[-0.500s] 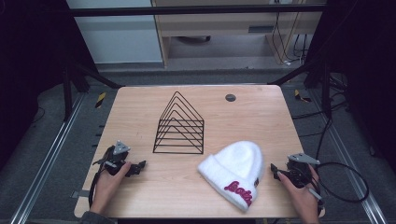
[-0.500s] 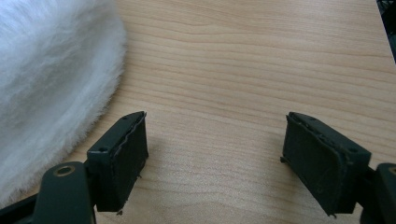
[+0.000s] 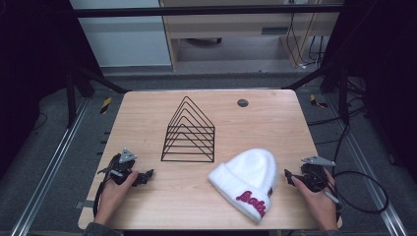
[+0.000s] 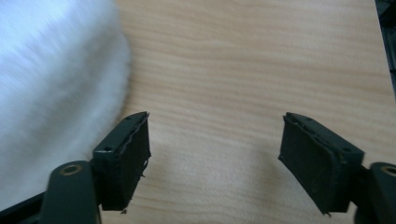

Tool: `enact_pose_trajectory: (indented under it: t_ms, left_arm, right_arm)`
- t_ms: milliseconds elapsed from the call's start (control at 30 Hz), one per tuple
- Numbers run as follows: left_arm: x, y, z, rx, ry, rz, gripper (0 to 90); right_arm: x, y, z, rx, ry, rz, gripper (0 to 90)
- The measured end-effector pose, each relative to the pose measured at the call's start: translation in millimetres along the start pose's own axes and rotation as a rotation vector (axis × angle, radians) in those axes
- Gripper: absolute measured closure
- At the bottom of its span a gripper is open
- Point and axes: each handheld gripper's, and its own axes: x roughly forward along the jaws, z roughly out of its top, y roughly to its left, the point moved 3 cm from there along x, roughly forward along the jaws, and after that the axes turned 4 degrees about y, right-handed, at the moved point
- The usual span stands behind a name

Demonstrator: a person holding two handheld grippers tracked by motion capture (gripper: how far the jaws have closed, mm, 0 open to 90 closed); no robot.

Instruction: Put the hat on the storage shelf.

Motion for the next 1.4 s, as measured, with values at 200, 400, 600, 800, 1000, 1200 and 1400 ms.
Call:
enact_pose_trajectory:
  t_ms: [200, 400, 600, 800, 1000, 1200, 1400]
  left_arm:
    - [-0.1, -0.4, -0.3, -0.004, -0.003, 0.000, 2.1]
    - [-0.1, -0.3, -0.3, -0.004, -0.003, 0.000, 2.1]
    - [-0.5, -0.3, -0.6, -0.001, 0.000, -0.001, 2.0]
    - [-0.6, -0.4, -0.7, -0.001, -0.001, -0.001, 2.0]
    - [-0.7, -0.7, -0.9, -0.003, -0.003, -0.001, 2.0]
    - [-0.8, -0.8, -0.9, -0.002, -0.001, 0.000, 2.0]
    - [-0.7, -0.8, -0.9, -0.002, -0.003, -0.001, 1.9]
  right_arm:
    - [-17.1, 9.3, 40.2, -0.067, 0.032, 0.043, 30.6]
    - [-17.7, 34.5, 69.9, -0.160, 0.076, 0.141, 33.2]
    - [7.5, 52.3, 77.9, -0.178, 0.144, 0.184, 42.8]
    - [29.5, 56.8, 77.1, -0.173, 0.217, 0.192, 46.9]
    - [40.3, 58.0, 75.4, -0.165, 0.260, 0.188, 49.5]
    - [45.9, 58.7, 71.2, -0.166, 0.282, 0.203, 57.6]
    - [46.8, 59.2, 69.0, -0.175, 0.281, 0.236, 73.7]
